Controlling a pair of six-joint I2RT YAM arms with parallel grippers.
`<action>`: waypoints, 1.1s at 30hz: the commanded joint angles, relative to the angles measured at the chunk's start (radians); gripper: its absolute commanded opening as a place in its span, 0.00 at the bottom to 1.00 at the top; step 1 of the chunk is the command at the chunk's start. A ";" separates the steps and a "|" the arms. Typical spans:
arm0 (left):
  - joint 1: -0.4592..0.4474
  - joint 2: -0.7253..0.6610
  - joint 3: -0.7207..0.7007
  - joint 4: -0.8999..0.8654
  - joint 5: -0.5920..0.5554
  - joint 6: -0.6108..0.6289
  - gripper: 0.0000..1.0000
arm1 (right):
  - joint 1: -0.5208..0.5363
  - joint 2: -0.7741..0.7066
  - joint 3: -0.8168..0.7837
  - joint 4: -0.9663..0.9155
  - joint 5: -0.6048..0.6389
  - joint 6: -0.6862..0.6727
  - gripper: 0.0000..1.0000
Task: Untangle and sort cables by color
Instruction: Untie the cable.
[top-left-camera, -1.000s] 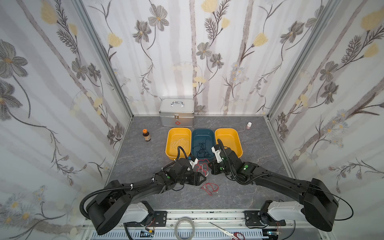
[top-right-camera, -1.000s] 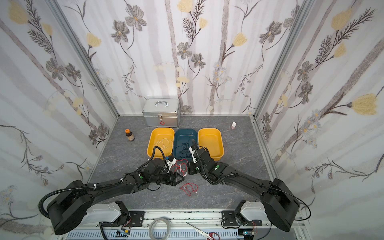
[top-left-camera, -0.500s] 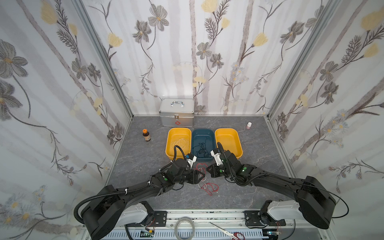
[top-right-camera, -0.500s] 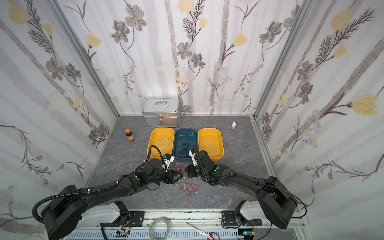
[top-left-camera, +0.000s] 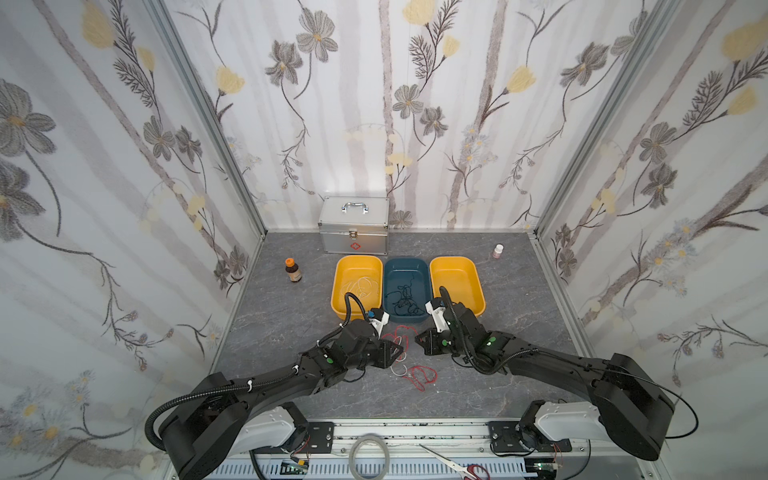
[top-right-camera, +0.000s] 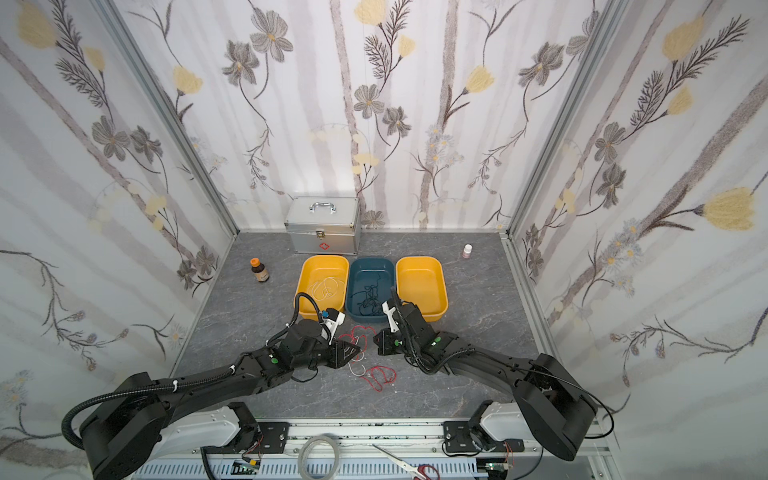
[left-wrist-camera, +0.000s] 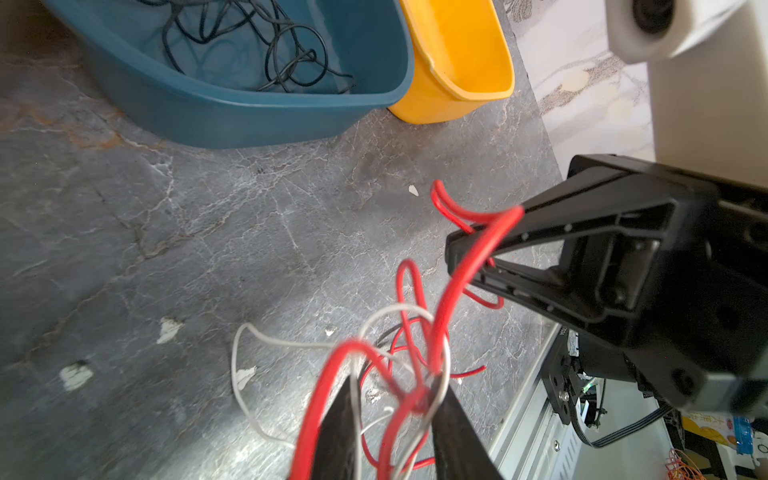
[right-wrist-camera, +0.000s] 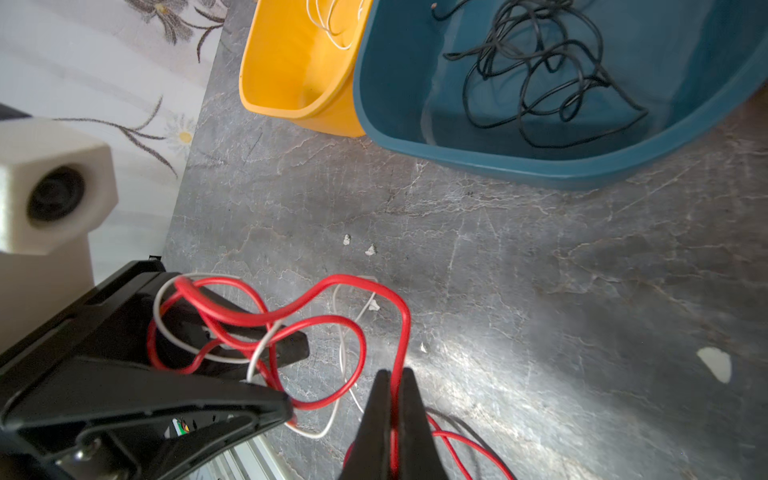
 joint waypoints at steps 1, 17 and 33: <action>0.001 -0.014 -0.004 -0.008 -0.023 -0.003 0.18 | -0.015 -0.013 -0.013 0.055 0.011 0.031 0.03; 0.016 -0.069 -0.025 -0.069 -0.074 -0.007 0.05 | -0.109 -0.071 -0.069 -0.022 0.087 0.006 0.03; 0.044 -0.102 -0.042 -0.101 -0.077 -0.009 0.08 | -0.108 -0.111 -0.037 -0.255 0.361 -0.100 0.03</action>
